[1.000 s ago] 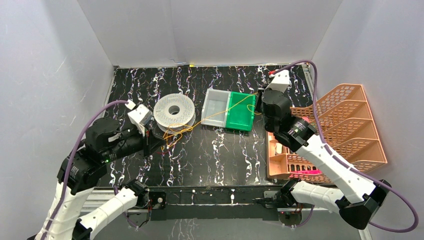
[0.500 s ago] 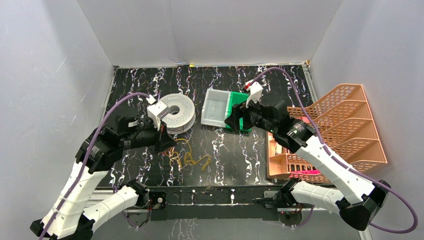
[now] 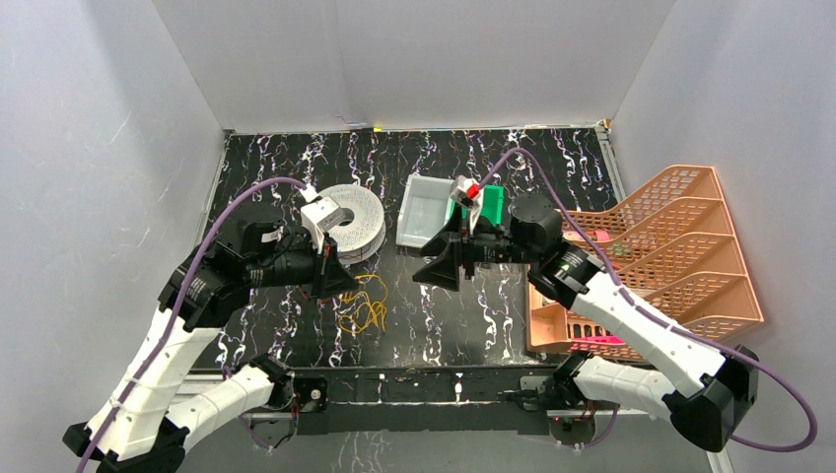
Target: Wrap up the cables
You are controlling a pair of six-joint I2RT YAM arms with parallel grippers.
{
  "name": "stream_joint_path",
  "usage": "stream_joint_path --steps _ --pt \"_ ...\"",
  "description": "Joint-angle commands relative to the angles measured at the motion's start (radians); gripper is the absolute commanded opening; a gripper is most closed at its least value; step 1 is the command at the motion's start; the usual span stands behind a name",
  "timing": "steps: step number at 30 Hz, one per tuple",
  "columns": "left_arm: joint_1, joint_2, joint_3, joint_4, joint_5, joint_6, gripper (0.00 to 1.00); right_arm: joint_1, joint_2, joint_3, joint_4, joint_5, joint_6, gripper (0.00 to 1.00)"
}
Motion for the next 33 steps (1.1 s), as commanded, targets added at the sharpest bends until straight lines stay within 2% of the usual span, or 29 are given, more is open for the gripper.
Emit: stream_joint_path --steps 1,5,10,13,14,15,19,21,24,25,26,30,33 --pt "-0.004 0.008 -0.01 0.046 0.084 -0.021 0.0 0.065 0.075 0.061 0.157 -0.111 -0.013 0.74" --pt "-0.004 0.039 -0.004 0.069 0.139 -0.027 0.0 0.134 0.133 0.096 0.162 -0.107 -0.058 0.75" --pt "-0.004 0.06 0.001 0.097 0.202 -0.029 0.0 0.16 0.186 0.138 0.148 -0.095 -0.088 0.75" --pt "-0.004 0.061 -0.002 0.112 0.234 -0.028 0.0 0.164 0.202 0.152 0.14 -0.102 -0.101 0.7" --pt "-0.004 0.06 -0.005 0.116 0.24 -0.029 0.0 0.166 0.204 0.158 0.136 -0.112 -0.101 0.64" --pt "-0.004 0.061 -0.005 0.119 0.244 -0.03 0.0 0.17 0.208 0.164 0.13 -0.128 -0.104 0.54" --pt "-0.005 0.063 -0.008 0.15 0.253 -0.047 0.0 0.175 0.181 0.169 0.083 -0.124 -0.122 0.0" --pt "-0.004 0.057 -0.011 0.173 0.245 -0.059 0.0 0.175 0.15 0.163 0.061 -0.104 -0.134 0.0" --pt "-0.005 0.036 -0.008 0.202 0.192 -0.071 0.27 0.175 0.096 0.153 0.035 -0.068 -0.142 0.0" --pt "-0.004 0.024 -0.009 0.212 0.167 -0.071 0.44 0.175 0.075 0.149 0.03 -0.057 -0.143 0.0" --pt "-0.004 0.01 -0.011 0.221 0.143 -0.069 0.53 0.175 0.058 0.147 0.026 -0.048 -0.142 0.0" --pt "-0.005 -0.048 -0.015 0.259 0.072 -0.059 0.78 0.175 -0.001 0.171 -0.038 -0.009 -0.137 0.0" --pt "-0.004 -0.12 -0.047 0.324 0.041 -0.068 0.85 0.175 -0.047 0.18 -0.058 0.002 -0.124 0.0"
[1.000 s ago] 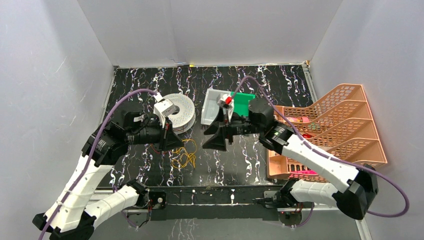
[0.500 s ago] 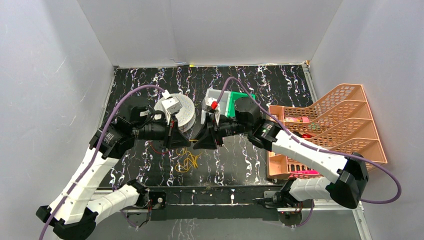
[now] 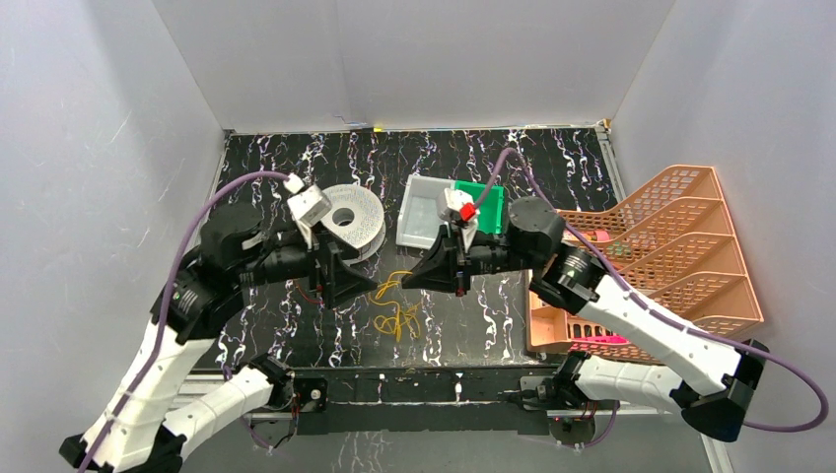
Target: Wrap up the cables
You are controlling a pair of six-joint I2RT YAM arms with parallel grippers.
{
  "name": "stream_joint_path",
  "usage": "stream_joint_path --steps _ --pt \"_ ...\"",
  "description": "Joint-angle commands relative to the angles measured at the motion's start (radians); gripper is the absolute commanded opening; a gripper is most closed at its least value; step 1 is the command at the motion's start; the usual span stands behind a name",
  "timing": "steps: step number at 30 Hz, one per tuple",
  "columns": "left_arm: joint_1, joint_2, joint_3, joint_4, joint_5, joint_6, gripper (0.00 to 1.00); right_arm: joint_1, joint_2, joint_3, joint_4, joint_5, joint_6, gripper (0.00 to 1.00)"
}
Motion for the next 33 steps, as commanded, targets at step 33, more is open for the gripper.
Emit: stream_joint_path --steps 33 --pt "-0.005 -0.059 -0.54 0.733 0.466 -0.449 0.96 0.006 -0.117 0.248 0.096 -0.195 0.117 0.0"
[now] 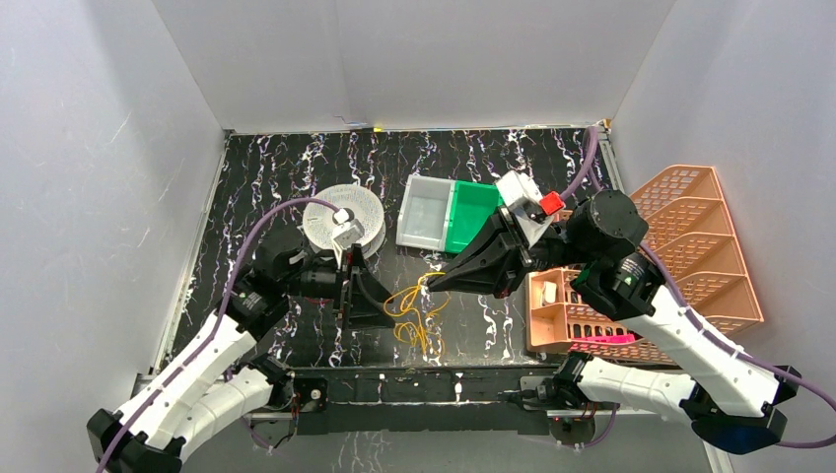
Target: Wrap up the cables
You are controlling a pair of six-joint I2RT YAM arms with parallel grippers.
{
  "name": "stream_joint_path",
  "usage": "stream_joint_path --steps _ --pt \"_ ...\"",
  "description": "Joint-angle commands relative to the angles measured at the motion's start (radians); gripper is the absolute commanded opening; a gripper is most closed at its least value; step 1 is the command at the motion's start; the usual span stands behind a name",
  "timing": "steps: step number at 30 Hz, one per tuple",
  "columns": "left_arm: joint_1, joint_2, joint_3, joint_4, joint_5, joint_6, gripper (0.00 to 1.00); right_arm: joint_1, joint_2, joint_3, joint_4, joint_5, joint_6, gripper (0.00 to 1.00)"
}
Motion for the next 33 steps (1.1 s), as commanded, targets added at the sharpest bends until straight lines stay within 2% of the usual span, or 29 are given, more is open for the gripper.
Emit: stream_joint_path --steps 1,4,10,16,31,33 --pt "-0.004 0.0 -0.088 0.338 0.115 -0.259 0.94 0.007 0.0 0.047 0.061 -0.074 -0.009 0.0" --pt "-0.006 0.023 -0.15 0.529 0.151 -0.422 0.89 0.007 0.006 0.051 0.069 -0.101 -0.022 0.0" --pt "-0.029 0.064 -0.217 0.708 0.18 -0.591 0.74 0.006 0.027 0.066 0.089 -0.132 -0.036 0.0" --pt "-0.11 0.085 -0.246 0.721 0.174 -0.629 0.67 0.006 0.044 0.082 0.096 -0.138 -0.049 0.0" --pt "-0.183 0.112 -0.255 0.774 0.199 -0.682 0.45 0.007 0.081 0.102 0.095 -0.159 -0.092 0.0" --pt "-0.189 0.116 -0.259 0.773 0.201 -0.682 0.3 0.006 0.088 0.108 0.072 -0.147 -0.115 0.0"
